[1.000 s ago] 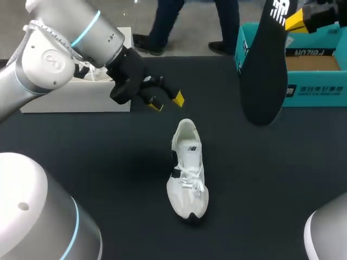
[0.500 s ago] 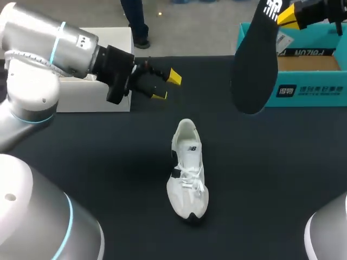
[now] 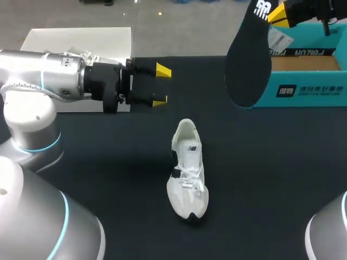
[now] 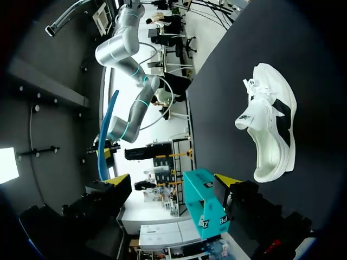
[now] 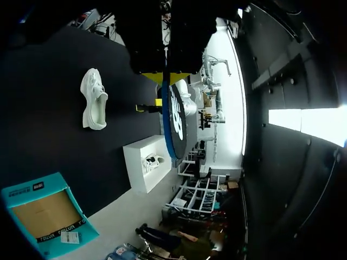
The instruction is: Take the shoe out of the shoebox, open the shoe tongue, remove and reinsert the insole, then place the shoe into the shoebox
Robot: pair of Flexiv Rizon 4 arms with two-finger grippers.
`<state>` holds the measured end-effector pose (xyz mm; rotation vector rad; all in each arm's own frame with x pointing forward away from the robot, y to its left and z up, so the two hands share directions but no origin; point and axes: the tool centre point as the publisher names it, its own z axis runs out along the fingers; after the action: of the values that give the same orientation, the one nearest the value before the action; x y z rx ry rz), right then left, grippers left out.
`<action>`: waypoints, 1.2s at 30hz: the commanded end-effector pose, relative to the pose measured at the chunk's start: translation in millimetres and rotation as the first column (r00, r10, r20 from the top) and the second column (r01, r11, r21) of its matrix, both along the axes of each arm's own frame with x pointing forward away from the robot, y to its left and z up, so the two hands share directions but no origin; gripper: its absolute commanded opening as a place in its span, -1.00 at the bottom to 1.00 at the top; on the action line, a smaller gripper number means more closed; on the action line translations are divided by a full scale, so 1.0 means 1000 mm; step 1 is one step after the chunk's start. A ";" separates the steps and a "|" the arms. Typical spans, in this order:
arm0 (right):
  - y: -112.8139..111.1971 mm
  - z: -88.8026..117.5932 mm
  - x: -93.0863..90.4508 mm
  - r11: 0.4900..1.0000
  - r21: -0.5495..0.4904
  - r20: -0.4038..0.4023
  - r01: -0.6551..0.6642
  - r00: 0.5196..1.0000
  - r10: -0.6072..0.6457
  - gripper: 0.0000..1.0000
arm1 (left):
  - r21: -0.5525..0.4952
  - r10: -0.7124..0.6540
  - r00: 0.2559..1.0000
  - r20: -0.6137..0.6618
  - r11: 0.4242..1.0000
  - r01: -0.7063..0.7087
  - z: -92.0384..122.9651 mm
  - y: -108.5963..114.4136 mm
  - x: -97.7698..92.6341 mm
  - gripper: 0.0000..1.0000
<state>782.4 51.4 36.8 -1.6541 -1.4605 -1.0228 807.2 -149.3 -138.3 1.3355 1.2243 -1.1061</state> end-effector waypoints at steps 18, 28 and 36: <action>0.007 0.005 0.007 0.998 0.003 -0.038 0.059 0.998 -0.058 -1.00 | -0.007 -0.024 1.000 0.002 1.000 0.024 -0.002 0.000 0.006 1.00; 0.039 -0.018 0.017 0.997 0.043 -0.149 0.060 0.987 -0.053 -1.00 | -0.086 -0.005 0.999 0.044 0.996 0.008 0.041 -0.001 0.010 1.00; 0.073 -0.041 0.010 0.999 -0.021 -0.173 -0.028 0.985 0.024 -1.00 | -0.108 0.011 0.999 0.051 0.994 -0.005 0.048 -0.002 0.014 1.00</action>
<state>781.4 107.7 -3.8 -1.6954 -1.3596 -0.8556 820.3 -148.9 -89.1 1.2751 1.1167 -1.1126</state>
